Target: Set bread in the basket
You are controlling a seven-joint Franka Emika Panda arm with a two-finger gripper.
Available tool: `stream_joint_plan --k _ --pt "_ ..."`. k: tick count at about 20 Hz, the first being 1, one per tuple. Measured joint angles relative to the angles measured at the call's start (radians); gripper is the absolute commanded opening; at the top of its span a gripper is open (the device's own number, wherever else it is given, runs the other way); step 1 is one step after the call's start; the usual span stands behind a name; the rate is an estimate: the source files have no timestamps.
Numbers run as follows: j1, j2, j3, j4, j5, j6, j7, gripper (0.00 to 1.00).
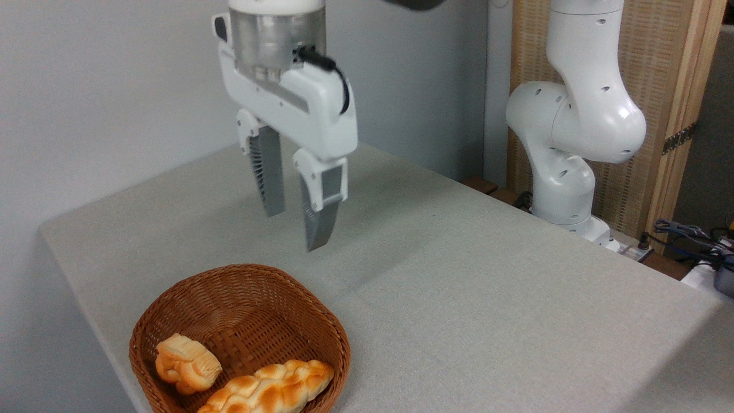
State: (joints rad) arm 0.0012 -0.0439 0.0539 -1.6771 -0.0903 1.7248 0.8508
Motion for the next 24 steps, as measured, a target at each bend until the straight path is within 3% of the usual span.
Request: stream_joint_plan --k 4,16,24 --pt "0.016 -0.008 -0.051 -0.002 0.038 -0.027 -0.125 1.0" --pt "0.018 0.003 -0.06 -0.005 0.039 -0.053 -0.129 1.0" --pt "0.018 0.029 -0.067 0.072 0.039 -0.134 -0.129 1.0"
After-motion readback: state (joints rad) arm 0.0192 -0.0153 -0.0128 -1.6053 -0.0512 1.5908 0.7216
